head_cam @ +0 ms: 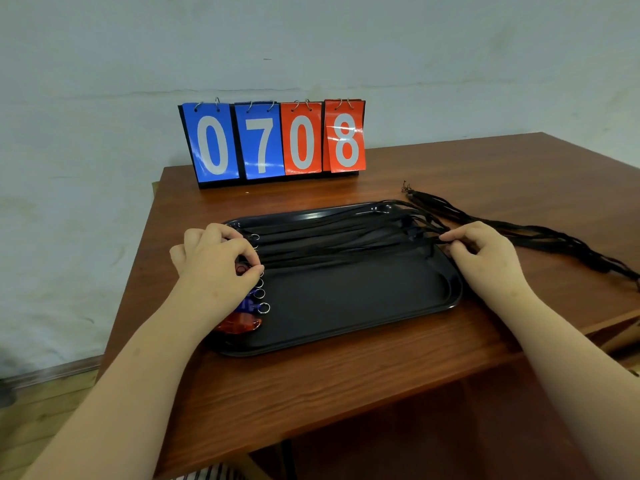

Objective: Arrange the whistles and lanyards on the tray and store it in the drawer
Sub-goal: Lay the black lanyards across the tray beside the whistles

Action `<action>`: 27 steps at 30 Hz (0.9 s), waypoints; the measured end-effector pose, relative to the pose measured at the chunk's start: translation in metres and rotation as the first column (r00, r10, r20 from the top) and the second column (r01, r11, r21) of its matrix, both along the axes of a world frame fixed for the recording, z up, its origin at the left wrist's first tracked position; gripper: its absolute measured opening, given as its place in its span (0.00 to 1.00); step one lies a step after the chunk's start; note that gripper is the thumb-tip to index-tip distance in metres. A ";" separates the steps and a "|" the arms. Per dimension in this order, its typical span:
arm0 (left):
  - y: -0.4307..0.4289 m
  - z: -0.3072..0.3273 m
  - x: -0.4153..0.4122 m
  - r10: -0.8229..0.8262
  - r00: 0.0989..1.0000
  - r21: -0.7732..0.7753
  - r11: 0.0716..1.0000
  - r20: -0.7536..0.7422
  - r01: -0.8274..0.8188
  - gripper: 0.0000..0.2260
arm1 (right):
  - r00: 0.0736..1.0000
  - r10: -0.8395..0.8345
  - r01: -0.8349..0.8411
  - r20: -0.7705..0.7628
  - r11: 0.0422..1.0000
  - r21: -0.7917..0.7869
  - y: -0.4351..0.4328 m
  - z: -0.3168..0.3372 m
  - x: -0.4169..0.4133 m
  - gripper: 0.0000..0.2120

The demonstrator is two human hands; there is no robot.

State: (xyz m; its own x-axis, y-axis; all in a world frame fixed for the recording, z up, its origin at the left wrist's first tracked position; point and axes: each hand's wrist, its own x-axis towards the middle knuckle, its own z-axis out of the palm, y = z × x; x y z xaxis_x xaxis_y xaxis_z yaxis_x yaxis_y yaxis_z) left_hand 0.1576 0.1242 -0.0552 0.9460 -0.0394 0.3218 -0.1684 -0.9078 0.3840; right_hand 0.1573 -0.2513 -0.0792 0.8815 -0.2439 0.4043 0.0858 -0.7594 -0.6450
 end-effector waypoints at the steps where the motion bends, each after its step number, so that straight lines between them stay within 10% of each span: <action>1: 0.000 0.000 0.000 0.001 1.000 -0.004 1.000 -0.003 -0.001 0.06 | 1.000 0.005 -0.005 -0.011 1.000 -0.004 0.000 0.001 0.000 0.11; 27: 0.003 0.008 -0.001 0.017 0.997 -0.107 0.994 -0.075 -0.025 0.04 | 0.999 0.039 -0.040 0.006 0.997 0.073 -0.001 0.000 0.003 0.14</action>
